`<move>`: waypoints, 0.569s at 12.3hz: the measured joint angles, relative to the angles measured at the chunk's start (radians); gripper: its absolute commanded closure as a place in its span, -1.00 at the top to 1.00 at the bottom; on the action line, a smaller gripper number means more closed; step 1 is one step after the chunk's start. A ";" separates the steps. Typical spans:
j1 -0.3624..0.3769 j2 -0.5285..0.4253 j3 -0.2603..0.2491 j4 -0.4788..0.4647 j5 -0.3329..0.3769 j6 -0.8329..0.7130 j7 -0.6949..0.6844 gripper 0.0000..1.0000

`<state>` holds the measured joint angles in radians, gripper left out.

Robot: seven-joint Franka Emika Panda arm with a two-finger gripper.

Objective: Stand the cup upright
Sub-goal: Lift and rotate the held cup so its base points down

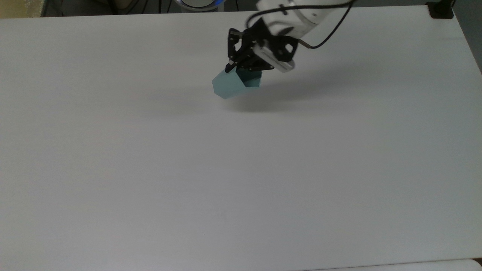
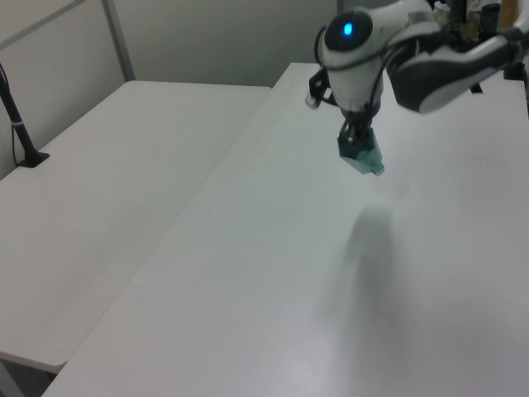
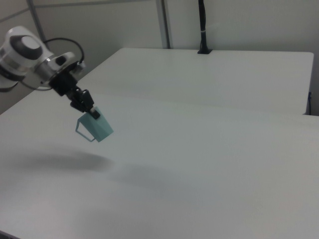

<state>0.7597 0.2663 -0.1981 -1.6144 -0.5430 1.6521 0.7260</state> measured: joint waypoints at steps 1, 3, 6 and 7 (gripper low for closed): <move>-0.054 -0.024 -0.001 -0.023 0.067 0.069 -0.015 -1.00; -0.148 -0.066 -0.002 -0.105 0.217 0.209 -0.087 -1.00; -0.271 -0.145 -0.003 -0.229 0.406 0.333 -0.217 -1.00; -0.300 -0.168 -0.003 -0.251 0.454 0.349 -0.256 -1.00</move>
<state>0.4600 0.0983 -0.2015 -1.8656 -0.0886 2.0014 0.4700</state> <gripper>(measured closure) 0.956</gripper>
